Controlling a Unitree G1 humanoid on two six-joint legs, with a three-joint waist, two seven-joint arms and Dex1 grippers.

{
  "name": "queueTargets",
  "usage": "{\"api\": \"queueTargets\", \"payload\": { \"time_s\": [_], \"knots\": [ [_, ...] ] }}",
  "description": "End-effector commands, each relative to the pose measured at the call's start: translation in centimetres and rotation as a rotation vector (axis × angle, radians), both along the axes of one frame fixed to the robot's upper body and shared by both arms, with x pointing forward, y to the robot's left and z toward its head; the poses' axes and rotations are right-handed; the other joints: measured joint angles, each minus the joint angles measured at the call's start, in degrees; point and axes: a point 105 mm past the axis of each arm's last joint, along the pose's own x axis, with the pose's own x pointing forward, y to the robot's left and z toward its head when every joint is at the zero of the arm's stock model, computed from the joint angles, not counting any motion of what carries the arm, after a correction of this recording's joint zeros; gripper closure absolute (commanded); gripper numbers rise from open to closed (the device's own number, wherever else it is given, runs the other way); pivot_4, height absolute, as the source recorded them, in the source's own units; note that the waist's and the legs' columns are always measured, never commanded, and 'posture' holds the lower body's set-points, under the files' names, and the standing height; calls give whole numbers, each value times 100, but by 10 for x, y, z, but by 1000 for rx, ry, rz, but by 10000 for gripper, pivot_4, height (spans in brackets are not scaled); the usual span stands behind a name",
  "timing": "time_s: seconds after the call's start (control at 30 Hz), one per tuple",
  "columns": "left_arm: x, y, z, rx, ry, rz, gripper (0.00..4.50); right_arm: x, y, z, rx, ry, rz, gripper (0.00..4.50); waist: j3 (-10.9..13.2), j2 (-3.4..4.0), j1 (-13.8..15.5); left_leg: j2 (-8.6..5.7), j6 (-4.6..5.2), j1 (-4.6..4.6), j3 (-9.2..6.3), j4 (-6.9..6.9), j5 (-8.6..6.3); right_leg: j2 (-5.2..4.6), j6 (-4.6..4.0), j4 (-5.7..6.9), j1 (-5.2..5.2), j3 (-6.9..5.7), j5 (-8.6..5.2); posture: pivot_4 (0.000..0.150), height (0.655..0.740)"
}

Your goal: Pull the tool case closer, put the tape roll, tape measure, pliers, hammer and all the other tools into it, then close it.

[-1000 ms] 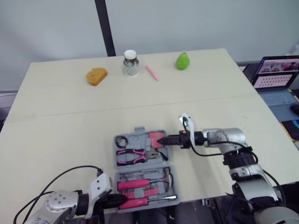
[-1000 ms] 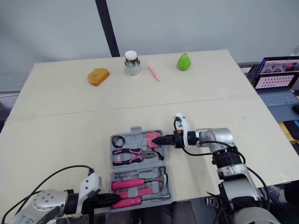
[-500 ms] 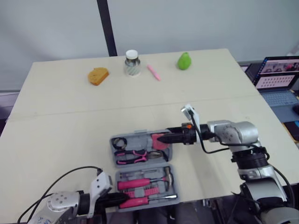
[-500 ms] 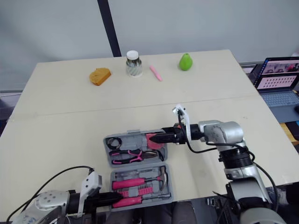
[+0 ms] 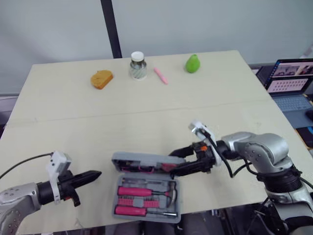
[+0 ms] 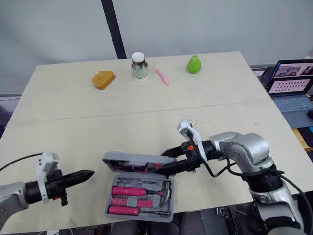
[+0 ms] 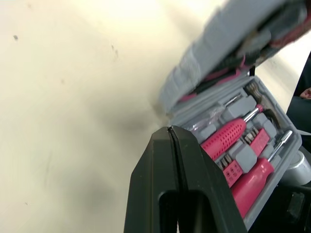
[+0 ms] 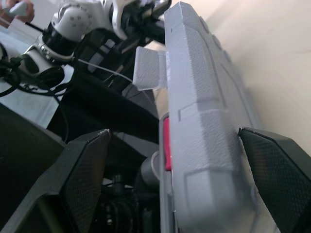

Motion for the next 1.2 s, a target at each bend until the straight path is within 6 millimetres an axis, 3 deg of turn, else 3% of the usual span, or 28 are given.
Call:
{"api": "queueTargets", "payload": {
  "time_s": [0.03,0.23,0.43,0.6,0.7,0.8,1.03,1.07,1.2],
  "knots": [
    [0,-2,9,20,-19,-15,45000,-14,2,5,15,-6,52,356,0,0,1,0,-1,0,0,0,1,0,0,0,0,0,0,1500,7400],
    [3,-5,11,30,-22,-24,45000,-32,-1,-3,-1,35,78,356,1,-5,8,4,-2,0,0,0,1,6,0,-2,-1,1,0,1500,7400],
    [8,-5,14,53,-41,-28,45000,-24,-11,1,24,2,-16,356,1,-10,11,4,-5,1,2,0,2,5,0,-2,0,5,0,1500,7400],
    [14,15,14,141,-99,59,45000,4,-48,-1,-1,-129,-222,356,1,-17,58,1,-3,0,4,0,1,6,0,-7,0,4,0,1500,7400],
    [19,44,18,195,-168,175,45000,25,-91,-3,-52,-242,-397,356,2,-19,117,2,-3,1,9,0,1,10,0,-8,-1,5,0,1500,7400],
    [11,65,13,227,-152,219,37004,35,-135,-9,-118,-309,-529,0,4,-21,138,0,-2,0,17,0,1,13,0,-16,-2,4,0,1500,7400],
    [2,98,10,311,-149,259,2619,32,-212,-31,-323,-397,-679,0,4,-29,136,7,-1,5,27,0,-1,19,0,-18,-2,7,0,1500,7400],
    [3,102,10,316,-150,263,378,29,-221,-36,-356,-399,-683,0,4,-29,139,8,-1,5,27,0,-1,18,0,-18,-2,8,0,1500,7400],
    [3,110,10,333,-151,273,378,28,-236,-45,-388,-409,-713,0,4,-29,117,15,-1,9,28,1,0,15,0,-15,-2,12,0,1500,7400]
  ]
}}
